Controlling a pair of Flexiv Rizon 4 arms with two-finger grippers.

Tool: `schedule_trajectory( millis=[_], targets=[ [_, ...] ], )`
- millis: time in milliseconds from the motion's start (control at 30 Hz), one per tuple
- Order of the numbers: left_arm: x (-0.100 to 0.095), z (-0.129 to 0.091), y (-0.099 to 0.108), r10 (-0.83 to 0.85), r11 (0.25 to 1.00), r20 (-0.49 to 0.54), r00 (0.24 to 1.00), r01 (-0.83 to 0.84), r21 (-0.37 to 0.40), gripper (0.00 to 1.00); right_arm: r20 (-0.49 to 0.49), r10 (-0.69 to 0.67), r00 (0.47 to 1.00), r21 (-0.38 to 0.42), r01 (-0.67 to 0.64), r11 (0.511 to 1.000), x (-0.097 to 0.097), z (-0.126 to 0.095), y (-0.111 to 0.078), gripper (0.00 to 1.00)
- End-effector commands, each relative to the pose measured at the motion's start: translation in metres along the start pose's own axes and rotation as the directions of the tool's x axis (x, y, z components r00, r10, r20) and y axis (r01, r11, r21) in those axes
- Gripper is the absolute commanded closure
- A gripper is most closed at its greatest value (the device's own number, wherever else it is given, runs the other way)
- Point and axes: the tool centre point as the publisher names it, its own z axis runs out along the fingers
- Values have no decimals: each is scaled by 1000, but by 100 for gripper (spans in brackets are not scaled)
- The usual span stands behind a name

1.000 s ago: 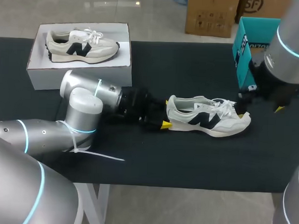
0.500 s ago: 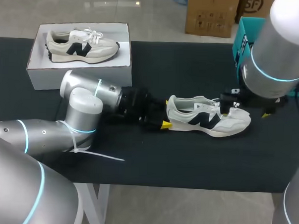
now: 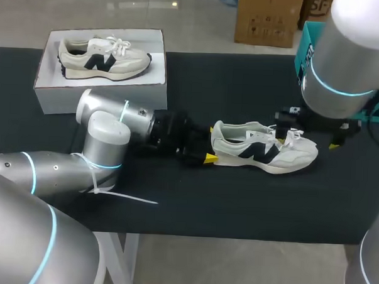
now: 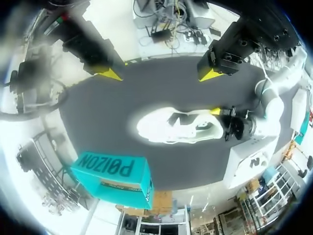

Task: Take the shoe out of the shoebox, open the shoe tongue, remove and reinsert the insole, then place the shoe into the shoebox

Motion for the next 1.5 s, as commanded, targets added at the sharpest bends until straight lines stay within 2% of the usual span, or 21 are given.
schedule_trajectory(
  millis=[33,100,233,533,900,1200,1500],
  targets=[
    [0,2,2,-1,1000,-2,1000,1,-4,100,35,26,999,-17,-26,1000,31,14,4,0],
    [0,2,2,-1,1000,-2,1000,1,-4,100,4,37,999,-43,-36,998,41,18,4,0],
    [0,2,2,-1,1000,-2,1000,1,-4,100,29,25,999,-49,-24,999,65,30,5,0],
    [0,2,2,-1,1000,-2,1000,1,-4,100,77,76,994,38,-79,996,101,51,11,0],
    [0,2,2,-1,1000,-2,1000,1,-4,100,121,114,986,69,-123,990,147,74,34,0],
    [0,2,2,-1,1000,-2,1000,1,-4,100,185,95,978,48,-106,993,164,99,60,0],
    [0,2,2,-1,1000,-2,1000,1,-4,100,248,54,967,65,-72,995,172,132,75,0]
  ],
)
